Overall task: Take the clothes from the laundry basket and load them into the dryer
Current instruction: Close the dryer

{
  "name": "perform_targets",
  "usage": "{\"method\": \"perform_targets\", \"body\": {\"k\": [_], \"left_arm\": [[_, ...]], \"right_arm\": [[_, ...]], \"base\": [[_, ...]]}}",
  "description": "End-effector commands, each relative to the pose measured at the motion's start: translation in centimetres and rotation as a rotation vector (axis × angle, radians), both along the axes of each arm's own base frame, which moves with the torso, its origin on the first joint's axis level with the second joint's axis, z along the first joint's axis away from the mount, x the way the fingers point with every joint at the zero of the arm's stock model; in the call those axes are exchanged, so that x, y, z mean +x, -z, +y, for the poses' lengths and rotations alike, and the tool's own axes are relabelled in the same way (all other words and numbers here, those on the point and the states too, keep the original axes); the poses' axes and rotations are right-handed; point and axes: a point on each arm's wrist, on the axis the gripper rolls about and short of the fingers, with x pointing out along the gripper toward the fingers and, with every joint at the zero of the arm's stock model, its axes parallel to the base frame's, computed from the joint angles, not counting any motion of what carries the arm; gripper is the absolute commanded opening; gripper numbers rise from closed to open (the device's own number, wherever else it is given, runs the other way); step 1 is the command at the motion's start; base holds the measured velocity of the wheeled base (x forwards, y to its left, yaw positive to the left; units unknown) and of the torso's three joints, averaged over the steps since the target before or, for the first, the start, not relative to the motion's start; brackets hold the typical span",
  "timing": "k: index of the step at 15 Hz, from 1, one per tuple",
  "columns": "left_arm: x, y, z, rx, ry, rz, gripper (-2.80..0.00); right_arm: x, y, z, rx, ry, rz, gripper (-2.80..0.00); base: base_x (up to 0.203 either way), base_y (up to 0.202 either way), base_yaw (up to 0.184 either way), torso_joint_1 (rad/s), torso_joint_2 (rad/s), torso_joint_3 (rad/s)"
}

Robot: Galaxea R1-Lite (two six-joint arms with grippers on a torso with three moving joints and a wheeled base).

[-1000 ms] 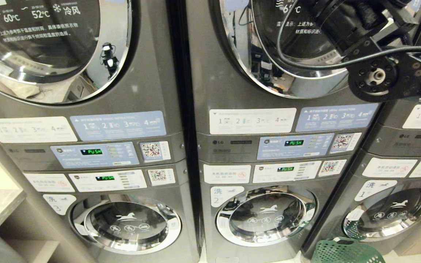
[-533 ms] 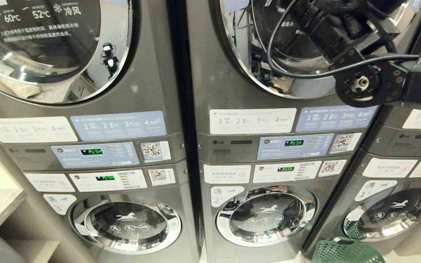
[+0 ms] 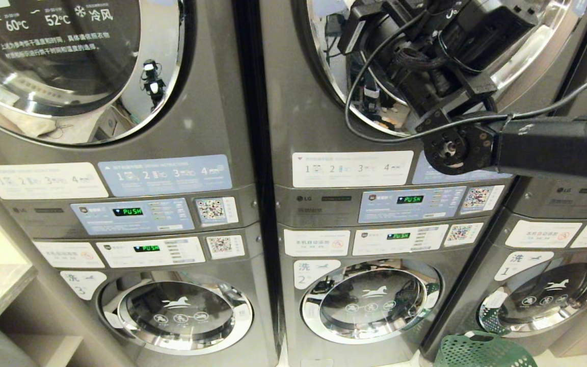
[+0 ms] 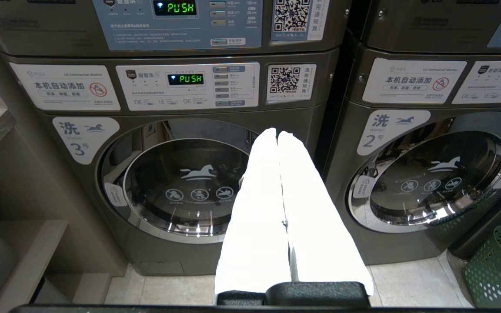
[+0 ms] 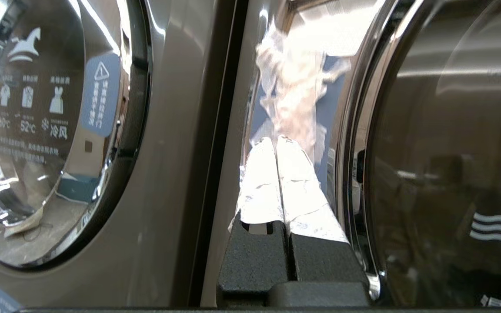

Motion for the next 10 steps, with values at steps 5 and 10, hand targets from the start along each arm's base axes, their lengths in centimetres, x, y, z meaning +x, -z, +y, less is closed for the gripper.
{"method": "perform_targets", "body": {"k": [5, 10], "left_arm": [[0.0, 0.0, 0.0, 0.0, -0.001, -0.001, -2.8], [0.0, 0.0, 0.0, 0.0, -0.001, -0.001, -2.8]], "right_arm": [[1.3, 1.5, 0.2, -0.016, 0.011, 0.027, -2.8], [2.2, 2.7, 0.4, -0.028, 0.019, 0.048, -2.8]], "base": [[0.0, 0.0, 0.0, 0.0, 0.0, 0.0], [0.0, 0.0, 0.0, 0.0, 0.0, 0.0]]}}
